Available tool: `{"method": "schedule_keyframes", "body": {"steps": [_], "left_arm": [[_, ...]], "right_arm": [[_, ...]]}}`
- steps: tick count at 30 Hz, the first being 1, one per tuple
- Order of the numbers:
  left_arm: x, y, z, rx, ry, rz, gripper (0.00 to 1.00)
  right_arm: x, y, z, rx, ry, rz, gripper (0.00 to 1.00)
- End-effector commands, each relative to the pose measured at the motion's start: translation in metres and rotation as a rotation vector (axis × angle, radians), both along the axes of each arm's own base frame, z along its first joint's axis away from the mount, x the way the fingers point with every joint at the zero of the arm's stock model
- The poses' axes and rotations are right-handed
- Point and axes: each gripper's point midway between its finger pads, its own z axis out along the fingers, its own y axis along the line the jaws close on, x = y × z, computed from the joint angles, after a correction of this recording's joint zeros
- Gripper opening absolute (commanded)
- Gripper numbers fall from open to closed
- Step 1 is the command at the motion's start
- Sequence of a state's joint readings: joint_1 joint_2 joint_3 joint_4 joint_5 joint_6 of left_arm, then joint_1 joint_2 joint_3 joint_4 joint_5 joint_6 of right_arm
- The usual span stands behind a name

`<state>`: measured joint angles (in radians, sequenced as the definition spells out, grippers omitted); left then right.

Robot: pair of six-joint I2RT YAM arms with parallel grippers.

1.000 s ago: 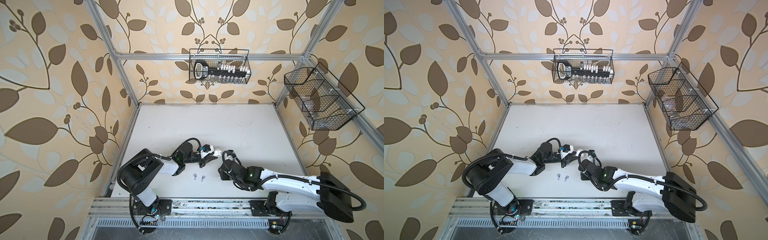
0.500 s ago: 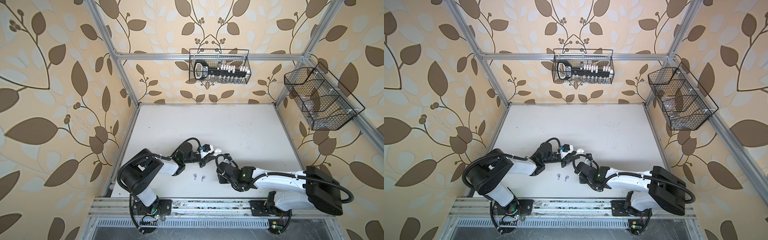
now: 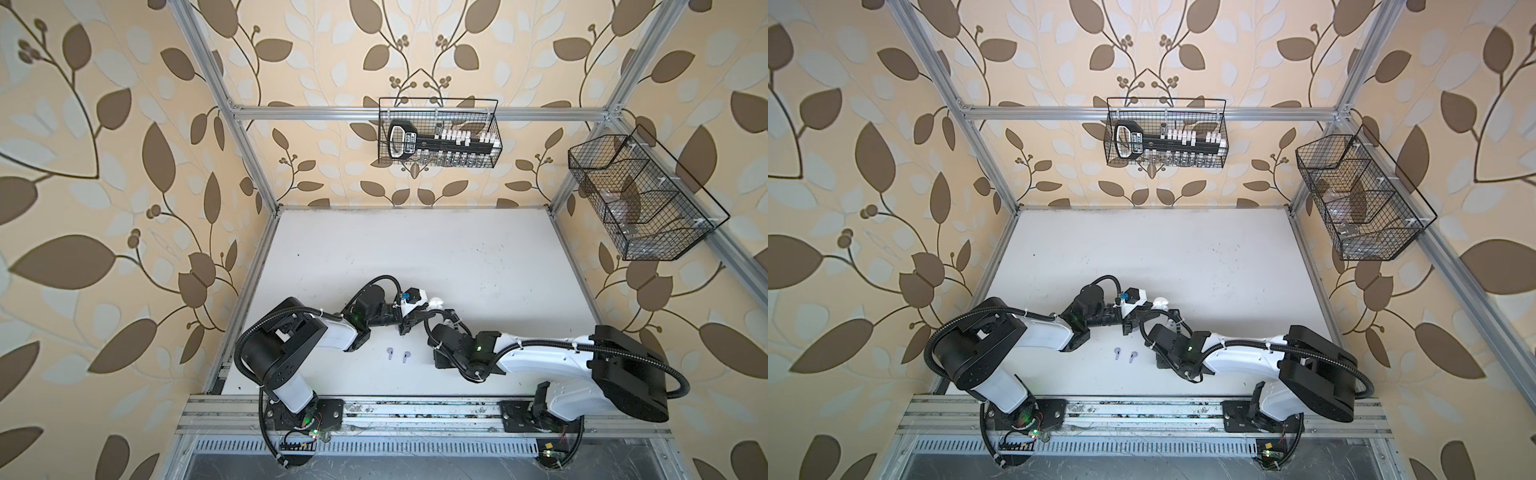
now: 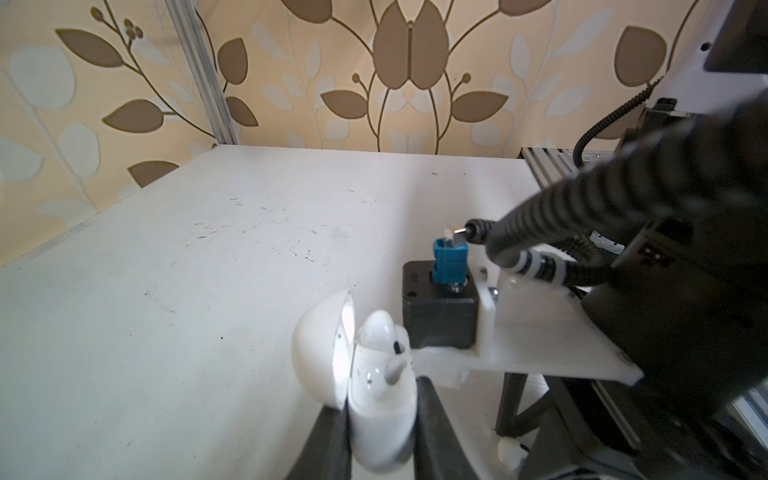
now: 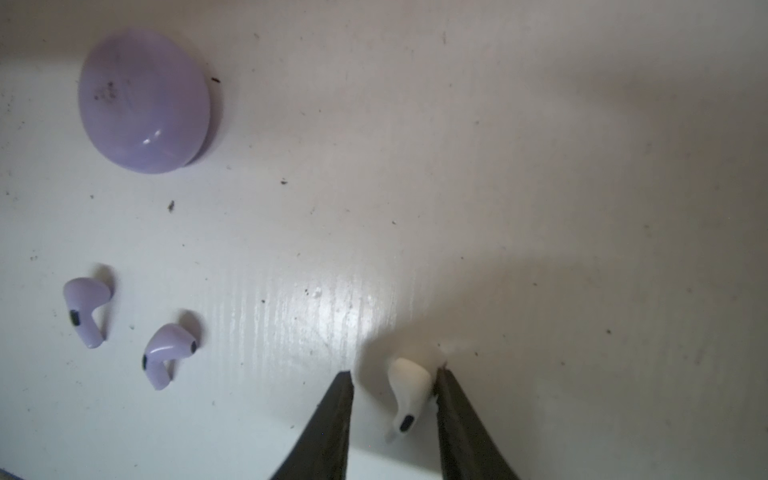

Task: Insert the wireless bluetooth earbuds into the charging case
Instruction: 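Move the right gripper down to the second white earbud on the table, then close the right gripper on the second white earbud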

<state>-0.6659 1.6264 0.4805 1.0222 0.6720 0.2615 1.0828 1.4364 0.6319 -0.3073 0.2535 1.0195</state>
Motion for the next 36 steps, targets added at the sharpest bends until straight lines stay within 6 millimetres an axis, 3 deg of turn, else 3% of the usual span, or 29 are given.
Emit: {"method": "schedule_keyframes", "body": {"steps": [1, 16, 36], "left_arm": [[0.004, 0.001, 0.012, -0.036, -0.047, 0.006, 0.00], [0.008, 0.003, 0.010, -0.027, -0.043, 0.021, 0.00], [0.009, 0.003, 0.008, -0.014, -0.038, 0.021, 0.00]], "right_arm": [[0.002, 0.003, -0.001, -0.019, 0.012, 0.008, 0.35], [0.000, -0.004, -0.008, -0.179, 0.017, 0.065, 0.32], [-0.005, -0.003, -0.010, -0.223, 0.035, 0.114, 0.25]]}}
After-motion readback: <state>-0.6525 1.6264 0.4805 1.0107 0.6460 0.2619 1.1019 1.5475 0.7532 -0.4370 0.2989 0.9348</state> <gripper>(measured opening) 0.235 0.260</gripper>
